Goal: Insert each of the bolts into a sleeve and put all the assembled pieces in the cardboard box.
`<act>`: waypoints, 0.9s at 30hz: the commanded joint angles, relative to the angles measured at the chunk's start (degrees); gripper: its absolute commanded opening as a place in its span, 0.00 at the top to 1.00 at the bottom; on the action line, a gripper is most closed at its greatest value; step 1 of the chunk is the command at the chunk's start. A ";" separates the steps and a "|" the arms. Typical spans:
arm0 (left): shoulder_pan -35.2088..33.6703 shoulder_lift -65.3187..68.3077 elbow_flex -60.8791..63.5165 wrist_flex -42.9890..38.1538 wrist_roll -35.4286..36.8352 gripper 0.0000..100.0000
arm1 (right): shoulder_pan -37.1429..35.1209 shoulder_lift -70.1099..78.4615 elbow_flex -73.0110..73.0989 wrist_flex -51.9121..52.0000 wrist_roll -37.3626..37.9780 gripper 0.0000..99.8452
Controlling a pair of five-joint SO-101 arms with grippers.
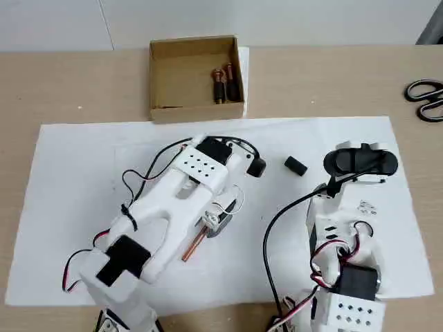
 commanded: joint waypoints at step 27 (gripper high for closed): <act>0.00 16.88 -9.63 -2.73 -1.41 0.88 | 0.31 -0.31 -0.35 -0.48 0.44 1.00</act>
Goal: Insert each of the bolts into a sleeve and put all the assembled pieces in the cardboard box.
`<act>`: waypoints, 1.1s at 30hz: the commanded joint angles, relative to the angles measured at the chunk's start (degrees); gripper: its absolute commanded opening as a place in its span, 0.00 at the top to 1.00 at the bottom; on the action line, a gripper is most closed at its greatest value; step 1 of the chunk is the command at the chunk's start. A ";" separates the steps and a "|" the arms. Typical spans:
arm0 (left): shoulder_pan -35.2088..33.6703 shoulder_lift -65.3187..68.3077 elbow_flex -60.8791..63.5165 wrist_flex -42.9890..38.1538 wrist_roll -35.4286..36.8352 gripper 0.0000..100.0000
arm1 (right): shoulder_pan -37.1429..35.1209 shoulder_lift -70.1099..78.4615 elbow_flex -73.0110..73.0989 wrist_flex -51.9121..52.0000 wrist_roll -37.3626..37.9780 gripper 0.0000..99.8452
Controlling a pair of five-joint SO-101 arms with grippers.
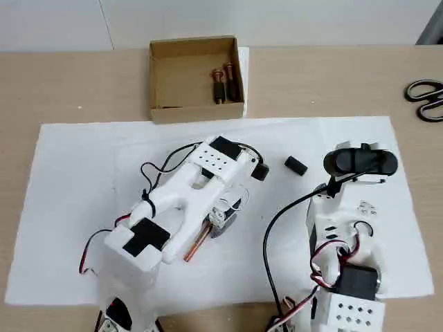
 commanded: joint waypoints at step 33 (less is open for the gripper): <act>0.44 -2.99 -4.97 4.13 0.26 1.00 | -2.59 0.22 -0.18 -4.70 0.62 1.00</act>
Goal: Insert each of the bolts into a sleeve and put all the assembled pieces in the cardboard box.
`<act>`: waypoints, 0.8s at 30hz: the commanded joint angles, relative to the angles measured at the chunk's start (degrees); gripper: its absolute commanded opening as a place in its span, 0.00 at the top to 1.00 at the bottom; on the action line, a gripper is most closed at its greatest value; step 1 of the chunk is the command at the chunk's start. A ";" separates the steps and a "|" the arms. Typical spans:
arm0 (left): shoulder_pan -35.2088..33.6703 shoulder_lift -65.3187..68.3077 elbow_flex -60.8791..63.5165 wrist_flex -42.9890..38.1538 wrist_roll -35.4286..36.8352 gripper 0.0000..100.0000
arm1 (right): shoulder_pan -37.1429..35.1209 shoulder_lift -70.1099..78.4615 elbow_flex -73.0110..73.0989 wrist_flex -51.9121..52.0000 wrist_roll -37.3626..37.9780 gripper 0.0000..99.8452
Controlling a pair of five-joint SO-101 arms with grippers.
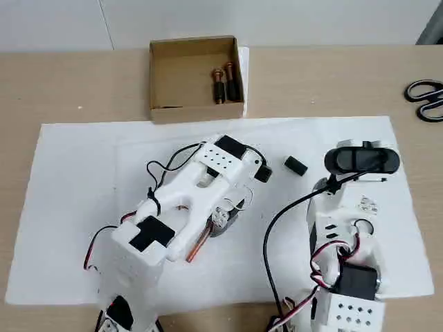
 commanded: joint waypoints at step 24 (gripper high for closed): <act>-0.44 4.13 2.95 -1.49 -0.44 0.99 | -3.56 0.22 1.41 -4.26 0.62 1.00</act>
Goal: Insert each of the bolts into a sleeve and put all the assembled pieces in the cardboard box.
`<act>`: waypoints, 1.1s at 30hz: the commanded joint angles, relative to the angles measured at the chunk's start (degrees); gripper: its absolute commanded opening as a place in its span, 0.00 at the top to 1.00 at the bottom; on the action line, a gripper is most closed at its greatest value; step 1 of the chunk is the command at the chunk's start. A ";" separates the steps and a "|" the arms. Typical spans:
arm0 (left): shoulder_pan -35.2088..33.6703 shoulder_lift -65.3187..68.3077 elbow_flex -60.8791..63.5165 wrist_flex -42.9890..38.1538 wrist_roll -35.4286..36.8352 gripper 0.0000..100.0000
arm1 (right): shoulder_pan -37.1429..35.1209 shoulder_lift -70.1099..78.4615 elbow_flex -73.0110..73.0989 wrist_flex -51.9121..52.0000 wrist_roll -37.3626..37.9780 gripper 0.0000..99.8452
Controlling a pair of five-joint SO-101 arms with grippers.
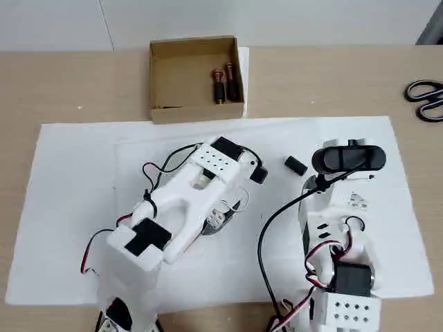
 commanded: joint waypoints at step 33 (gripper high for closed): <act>-0.44 -24.62 -9.01 1.76 -0.35 0.99 | -5.32 -0.40 -1.05 -1.54 0.18 1.00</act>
